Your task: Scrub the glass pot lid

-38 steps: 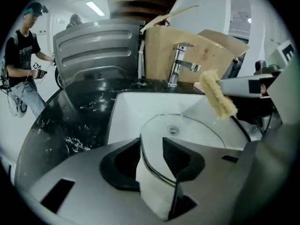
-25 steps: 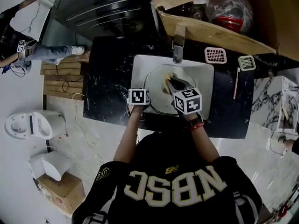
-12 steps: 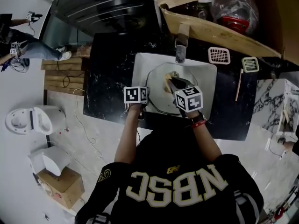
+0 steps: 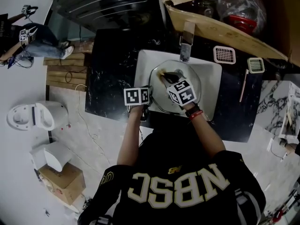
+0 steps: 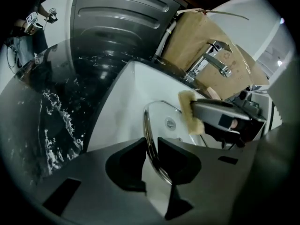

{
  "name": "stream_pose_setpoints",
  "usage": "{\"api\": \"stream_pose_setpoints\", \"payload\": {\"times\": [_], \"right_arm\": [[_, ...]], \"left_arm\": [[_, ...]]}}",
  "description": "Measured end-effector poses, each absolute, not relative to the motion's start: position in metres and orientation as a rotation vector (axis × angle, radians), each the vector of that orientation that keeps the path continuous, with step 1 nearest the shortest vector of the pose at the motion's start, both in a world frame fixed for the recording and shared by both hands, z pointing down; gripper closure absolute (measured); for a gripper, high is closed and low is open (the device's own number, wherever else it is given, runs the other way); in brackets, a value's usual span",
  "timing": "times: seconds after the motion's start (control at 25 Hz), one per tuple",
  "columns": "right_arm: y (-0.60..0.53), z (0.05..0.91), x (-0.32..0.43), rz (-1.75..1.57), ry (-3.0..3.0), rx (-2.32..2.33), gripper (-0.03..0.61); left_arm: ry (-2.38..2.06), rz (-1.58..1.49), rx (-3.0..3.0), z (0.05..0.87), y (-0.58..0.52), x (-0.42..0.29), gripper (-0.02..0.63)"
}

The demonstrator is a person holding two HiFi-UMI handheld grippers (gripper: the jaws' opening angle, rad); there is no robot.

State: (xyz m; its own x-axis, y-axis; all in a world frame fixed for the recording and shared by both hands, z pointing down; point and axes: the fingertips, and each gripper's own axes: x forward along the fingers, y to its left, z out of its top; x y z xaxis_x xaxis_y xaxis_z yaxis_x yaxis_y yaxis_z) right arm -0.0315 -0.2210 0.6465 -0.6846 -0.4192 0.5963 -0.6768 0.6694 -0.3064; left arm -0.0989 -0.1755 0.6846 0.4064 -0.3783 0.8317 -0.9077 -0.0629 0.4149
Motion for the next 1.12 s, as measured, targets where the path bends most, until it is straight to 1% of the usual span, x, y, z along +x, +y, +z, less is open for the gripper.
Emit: {"api": "stream_pose_setpoints", "payload": {"times": [0.24,0.4,0.8,0.96,1.12], "right_arm": [[-0.215,0.680,-0.072,0.581,-2.377,0.698,0.535],[-0.214,0.704,-0.079,0.521,-2.321,0.672,0.537],[-0.250,0.735,-0.052,0.568,-2.275,0.890,0.539],[-0.259,0.744,-0.037,0.514,-2.219,0.915,0.540],[-0.270,0.758,-0.024,0.406,-2.127,0.831,0.545]], "left_arm": [[-1.148,0.652,1.654,0.682,-0.176,-0.099,0.525],[-1.147,0.659,1.658,0.682,-0.174,-0.100,0.525],[-1.127,0.675,1.678,0.683,-0.174,-0.102,0.518],[-1.116,0.685,1.688,0.683,-0.173,-0.101,0.515],[-1.104,0.699,1.697,0.683,-0.174,-0.101,0.511]]}}
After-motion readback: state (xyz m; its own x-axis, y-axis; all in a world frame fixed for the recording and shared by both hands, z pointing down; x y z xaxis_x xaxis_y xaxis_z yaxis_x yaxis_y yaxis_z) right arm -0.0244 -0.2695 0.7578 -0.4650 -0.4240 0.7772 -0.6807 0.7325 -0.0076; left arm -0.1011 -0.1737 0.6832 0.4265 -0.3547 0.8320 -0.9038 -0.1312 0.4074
